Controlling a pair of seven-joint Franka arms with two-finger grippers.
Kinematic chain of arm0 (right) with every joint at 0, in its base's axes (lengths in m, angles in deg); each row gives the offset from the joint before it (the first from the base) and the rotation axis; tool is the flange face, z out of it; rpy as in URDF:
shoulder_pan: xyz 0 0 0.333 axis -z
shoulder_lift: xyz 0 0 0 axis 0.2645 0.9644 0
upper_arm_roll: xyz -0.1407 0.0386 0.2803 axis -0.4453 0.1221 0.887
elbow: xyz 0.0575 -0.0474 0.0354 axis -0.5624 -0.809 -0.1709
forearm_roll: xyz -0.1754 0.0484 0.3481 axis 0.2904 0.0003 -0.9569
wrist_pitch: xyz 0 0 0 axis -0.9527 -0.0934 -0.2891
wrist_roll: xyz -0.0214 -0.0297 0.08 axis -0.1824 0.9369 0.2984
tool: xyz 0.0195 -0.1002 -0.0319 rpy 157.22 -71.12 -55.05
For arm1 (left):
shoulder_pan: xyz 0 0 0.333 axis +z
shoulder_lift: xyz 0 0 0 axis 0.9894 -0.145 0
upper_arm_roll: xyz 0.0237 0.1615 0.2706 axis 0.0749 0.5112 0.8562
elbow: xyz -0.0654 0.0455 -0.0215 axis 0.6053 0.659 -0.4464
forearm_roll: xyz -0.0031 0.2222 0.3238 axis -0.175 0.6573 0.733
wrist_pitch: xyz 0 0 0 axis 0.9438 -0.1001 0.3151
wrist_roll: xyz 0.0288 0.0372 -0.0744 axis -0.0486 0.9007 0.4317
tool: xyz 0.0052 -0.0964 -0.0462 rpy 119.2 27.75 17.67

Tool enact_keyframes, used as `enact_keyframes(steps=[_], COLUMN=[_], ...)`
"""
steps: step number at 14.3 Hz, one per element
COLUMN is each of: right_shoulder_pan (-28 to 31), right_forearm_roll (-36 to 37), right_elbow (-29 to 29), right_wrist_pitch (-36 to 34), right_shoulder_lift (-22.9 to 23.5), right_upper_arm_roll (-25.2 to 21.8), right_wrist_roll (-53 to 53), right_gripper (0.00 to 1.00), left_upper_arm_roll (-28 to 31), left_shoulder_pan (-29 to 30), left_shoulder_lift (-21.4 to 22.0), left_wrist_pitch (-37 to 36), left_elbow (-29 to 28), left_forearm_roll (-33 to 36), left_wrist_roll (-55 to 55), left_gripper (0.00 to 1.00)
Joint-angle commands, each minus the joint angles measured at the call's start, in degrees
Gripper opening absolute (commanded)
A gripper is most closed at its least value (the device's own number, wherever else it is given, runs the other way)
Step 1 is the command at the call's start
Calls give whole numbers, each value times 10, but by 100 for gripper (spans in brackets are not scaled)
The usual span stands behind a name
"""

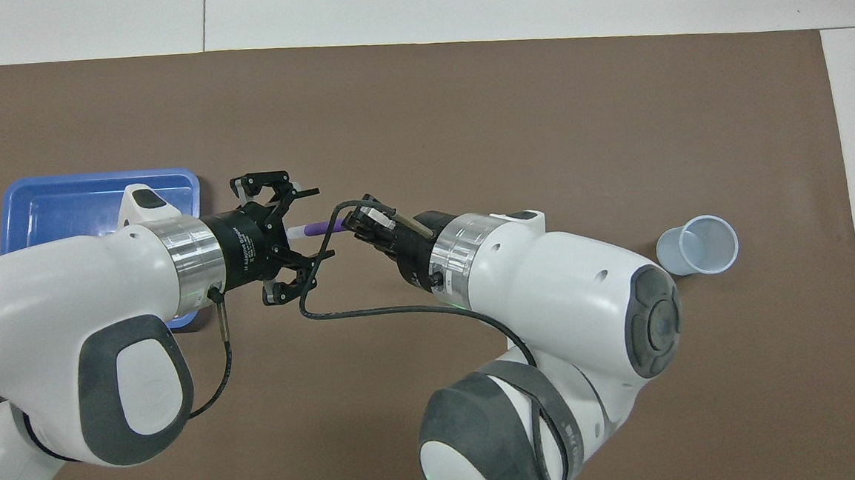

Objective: Right arm passes pens to left for tray arrangement
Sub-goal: 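Close the left gripper on the purple pen held by the right gripper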

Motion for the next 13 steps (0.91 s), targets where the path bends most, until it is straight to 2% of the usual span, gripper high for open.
enact_keyframes(steps=[1, 3, 9, 11, 13], right_shoulder_pan=[5, 5, 5, 6, 6], right_forearm_roll=[-16, -16, -16, -16, -16], right_elbow=[2, 2, 2, 2, 2], right_wrist_pitch=[7, 7, 7, 7, 7], right_shoulder_lift=[0, 1, 1, 1, 1], right_upper_arm_roll=[4, 4, 4, 4, 4], right_wrist_roll=[4, 4, 4, 4, 4], right_gripper=[0, 0, 0, 0, 0], left_upper_arm_roll=[7, 7, 7, 7, 7], left_shoulder_pan=[-11, -14, -24, -24, -24], left_shoulder_lift=[9, 8, 2, 2, 2], left_wrist_pitch=[21, 23, 44, 43, 40], left_elbow=[-19, -19, -26, -26, -24], left_forearm_roll=[-8, -8, -10, -10, -8], left_wrist_roll=[-2, -3, -1, 0, -3], left_gripper=[81, 78, 76, 58, 12])
